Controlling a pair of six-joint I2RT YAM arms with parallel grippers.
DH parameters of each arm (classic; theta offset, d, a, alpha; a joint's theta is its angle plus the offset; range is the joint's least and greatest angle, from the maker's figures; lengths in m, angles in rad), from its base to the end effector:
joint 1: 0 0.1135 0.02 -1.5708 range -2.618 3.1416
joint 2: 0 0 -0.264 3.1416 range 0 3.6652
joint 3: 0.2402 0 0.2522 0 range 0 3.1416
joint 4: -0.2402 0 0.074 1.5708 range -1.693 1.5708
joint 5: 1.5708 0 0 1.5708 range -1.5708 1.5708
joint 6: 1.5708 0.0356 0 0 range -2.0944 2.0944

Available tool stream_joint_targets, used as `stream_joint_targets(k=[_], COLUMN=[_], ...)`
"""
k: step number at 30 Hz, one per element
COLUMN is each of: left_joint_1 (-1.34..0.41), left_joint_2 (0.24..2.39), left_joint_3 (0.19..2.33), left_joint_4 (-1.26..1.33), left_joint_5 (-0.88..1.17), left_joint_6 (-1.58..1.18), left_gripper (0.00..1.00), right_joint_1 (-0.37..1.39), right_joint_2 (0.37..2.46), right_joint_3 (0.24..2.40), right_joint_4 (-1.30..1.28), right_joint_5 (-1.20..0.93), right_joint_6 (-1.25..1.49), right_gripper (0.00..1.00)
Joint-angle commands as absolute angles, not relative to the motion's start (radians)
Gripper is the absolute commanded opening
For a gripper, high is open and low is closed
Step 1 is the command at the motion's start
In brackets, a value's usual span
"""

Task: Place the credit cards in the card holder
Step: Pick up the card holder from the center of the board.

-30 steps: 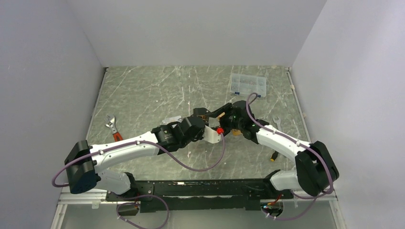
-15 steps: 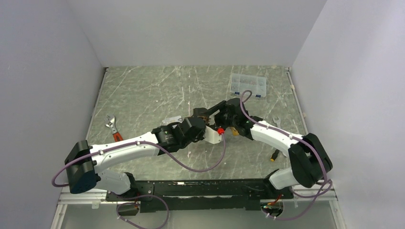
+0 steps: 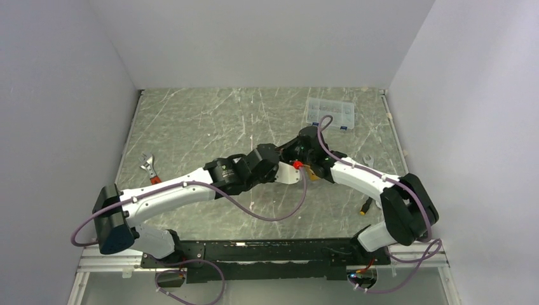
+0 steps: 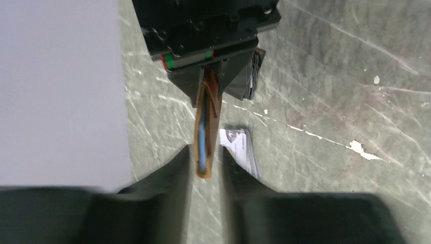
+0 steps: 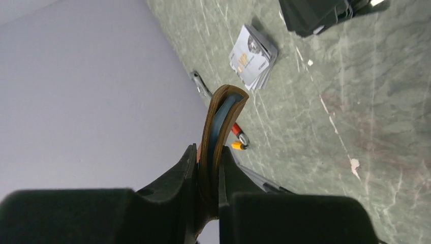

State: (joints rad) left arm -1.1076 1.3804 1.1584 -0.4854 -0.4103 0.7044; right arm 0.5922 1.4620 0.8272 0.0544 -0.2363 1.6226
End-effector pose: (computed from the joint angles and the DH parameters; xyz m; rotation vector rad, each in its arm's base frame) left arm 0.1482 -0.2650 0.3080 1.6088 1.5302 0.2467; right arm 0.2567 0.1827 0.2194 1.1167 2.3048 1.3704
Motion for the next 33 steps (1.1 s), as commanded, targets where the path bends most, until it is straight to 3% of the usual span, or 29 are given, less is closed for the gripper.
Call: stream_joint_targets(k=[1,3,7,10,15,23,33], left_joint_1=[-1.115,-1.100,-1.019,-0.858,-0.567,-0.362,-0.302], left_joint_2=[1.393,1.385,1.332,1.313,1.340,1.272,1.218], left_joint_3=[1.338,1.387,1.434,1.486,1.522,1.245,1.042], left_joint_4=[-0.660,-0.752,-0.821,-0.859,-0.894,-0.589,-0.317], left_joint_5=[-0.293,-0.188,0.036,0.339,0.786,0.996,1.163], left_joint_6=[0.526,0.458,0.359,0.270,0.133,-0.110,-0.282], left_gripper=[0.53,0.77,0.90,0.99,0.99,0.99,0.94], right_joint_1=[0.562,0.544,0.508,0.490,0.494,0.499,0.570], right_joint_2=[1.416,1.389,1.325,1.284,1.245,1.122,1.178], right_joint_3=[0.873,0.880,0.872,0.819,0.846,0.783,0.821], right_joint_4=[0.026,0.022,0.005,0.074,0.076,0.314,0.434], right_joint_5=[-0.193,-0.199,-0.208,-0.249,-0.291,-0.443,-0.607], right_joint_6=[1.542,1.467,1.313,1.230,0.987,0.844,0.815], right_gripper=[0.00,0.00,0.00,0.00,0.00,0.00,0.00])
